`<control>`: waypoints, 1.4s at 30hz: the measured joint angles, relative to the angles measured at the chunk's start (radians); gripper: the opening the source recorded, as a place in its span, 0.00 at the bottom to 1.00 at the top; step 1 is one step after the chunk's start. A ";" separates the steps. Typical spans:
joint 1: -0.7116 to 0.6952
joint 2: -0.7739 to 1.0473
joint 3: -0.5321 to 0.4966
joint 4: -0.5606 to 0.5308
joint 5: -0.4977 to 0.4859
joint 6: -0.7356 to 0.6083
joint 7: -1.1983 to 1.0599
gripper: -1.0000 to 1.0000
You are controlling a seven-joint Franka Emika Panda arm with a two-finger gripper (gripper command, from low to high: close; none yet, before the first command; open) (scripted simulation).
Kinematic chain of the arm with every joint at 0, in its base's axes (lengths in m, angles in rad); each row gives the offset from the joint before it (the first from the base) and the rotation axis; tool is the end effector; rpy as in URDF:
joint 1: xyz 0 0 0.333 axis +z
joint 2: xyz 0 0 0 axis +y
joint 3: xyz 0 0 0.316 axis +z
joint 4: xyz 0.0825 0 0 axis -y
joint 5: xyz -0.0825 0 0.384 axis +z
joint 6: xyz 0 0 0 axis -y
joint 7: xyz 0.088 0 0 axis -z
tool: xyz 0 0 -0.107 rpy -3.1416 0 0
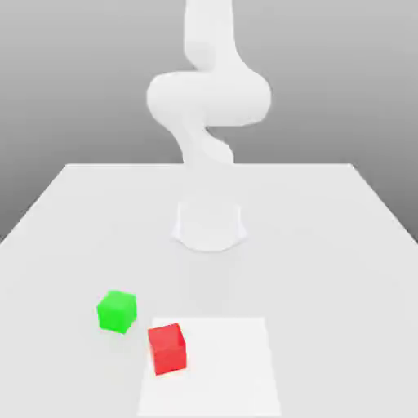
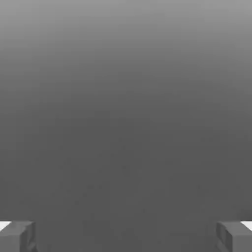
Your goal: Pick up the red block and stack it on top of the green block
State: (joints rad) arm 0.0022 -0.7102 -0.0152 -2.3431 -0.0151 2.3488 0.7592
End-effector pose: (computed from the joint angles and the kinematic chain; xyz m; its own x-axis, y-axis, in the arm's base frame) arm 0.3815 -0.0070 0.6619 0.5416 -0.6904 0.4796 -0.5255 -0.7233 -0.4480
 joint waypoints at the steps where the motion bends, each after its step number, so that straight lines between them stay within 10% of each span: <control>1: 0.001 0.040 -0.007 -0.019 -0.006 0.022 -0.019 0.50; 26: -0.054 0.952 -0.074 -0.337 0.111 0.572 -0.522 0.50; 27: -0.064 0.980 -0.062 -0.333 0.119 0.595 -0.528 0.00; 42: -0.121 0.716 -0.118 -0.403 -0.007 0.403 -0.466 0.00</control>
State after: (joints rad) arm -0.1190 0.0062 -0.1336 -2.7458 -0.0223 2.7519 0.2929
